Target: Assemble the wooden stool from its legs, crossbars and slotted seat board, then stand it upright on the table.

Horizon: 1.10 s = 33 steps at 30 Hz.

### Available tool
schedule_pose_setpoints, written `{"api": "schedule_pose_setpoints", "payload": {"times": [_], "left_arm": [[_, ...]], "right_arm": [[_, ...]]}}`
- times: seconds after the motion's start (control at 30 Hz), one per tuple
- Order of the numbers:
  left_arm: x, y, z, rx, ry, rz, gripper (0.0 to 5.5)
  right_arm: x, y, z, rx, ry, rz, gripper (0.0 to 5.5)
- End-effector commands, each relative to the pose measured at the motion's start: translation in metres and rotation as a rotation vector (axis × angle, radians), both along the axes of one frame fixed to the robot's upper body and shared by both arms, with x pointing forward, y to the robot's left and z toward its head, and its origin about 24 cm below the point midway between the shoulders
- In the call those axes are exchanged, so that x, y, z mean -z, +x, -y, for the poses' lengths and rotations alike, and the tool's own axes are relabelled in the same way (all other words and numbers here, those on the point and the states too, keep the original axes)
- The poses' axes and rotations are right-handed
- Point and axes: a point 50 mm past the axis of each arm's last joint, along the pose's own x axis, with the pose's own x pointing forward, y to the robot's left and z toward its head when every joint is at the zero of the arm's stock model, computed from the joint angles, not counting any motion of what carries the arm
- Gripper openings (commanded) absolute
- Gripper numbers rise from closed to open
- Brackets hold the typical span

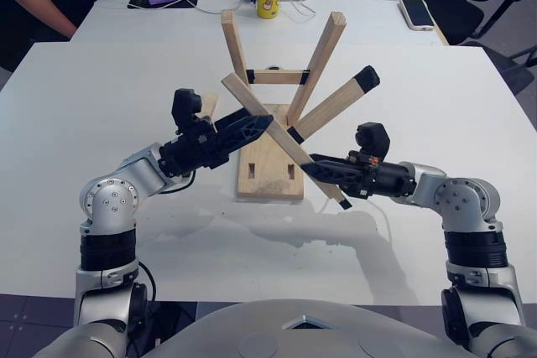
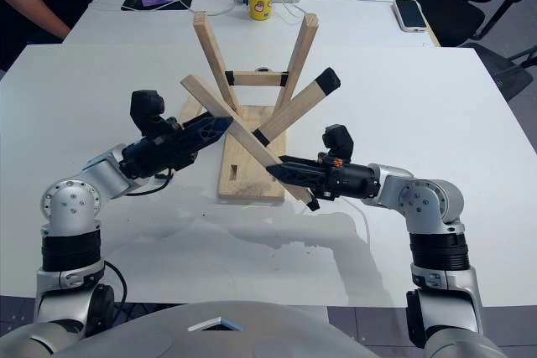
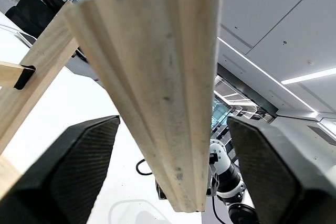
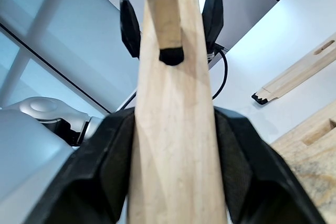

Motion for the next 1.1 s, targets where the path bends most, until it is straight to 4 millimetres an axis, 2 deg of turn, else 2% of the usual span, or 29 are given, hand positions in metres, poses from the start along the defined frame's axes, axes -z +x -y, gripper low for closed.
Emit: {"api": "schedule_pose_setpoints", "payload": {"times": [0.03,0.27,0.5,0.53,0.63,0.77,0.87,0.93,1.0,1.1], "left_arm": [[-0.002,-0.004,-0.001,0.02,0.005,-0.003,3.03],[-0.004,-0.007,-0.001,0.047,-0.002,-0.007,2.1],[0.0,-0.011,-0.007,0.03,0.013,-0.008,2.07],[0.001,-0.011,-0.009,0.019,0.02,-0.009,2.07],[0.001,-0.009,-0.023,-0.024,0.044,0.0,2.07],[-0.009,-0.015,-0.049,-0.087,0.072,0.023,2.07],[-0.02,-0.016,-0.077,-0.166,0.097,0.047,2.07],[-0.026,-0.015,-0.092,-0.207,0.127,0.06,2.07],[-0.032,-0.014,-0.1,-0.225,0.141,0.078,2.07],[-0.043,-0.011,-0.101,-0.26,0.152,0.143,2.07]], "right_arm": [[-0.005,0.0,0.0,-0.024,-0.003,0.016,2.07],[-0.005,0.0,0.001,-0.037,-0.015,0.022,2.07],[-0.001,0.003,0.002,-0.027,-0.088,0.088,2.07],[-0.001,0.004,0.004,-0.025,-0.088,0.088,2.43],[0.0,0.009,0.011,0.004,-0.111,0.104,2.9],[0.004,0.016,0.02,0.077,-0.172,0.17,3.46],[0.021,0.012,0.02,0.098,-0.34,0.307,3.95],[0.034,0.009,0.011,0.076,-0.495,0.526,4.26],[0.043,0.004,0.0,0.024,-0.607,0.75,4.44],[0.053,0.002,-0.015,0.032,-0.658,0.936,4.44]]}}
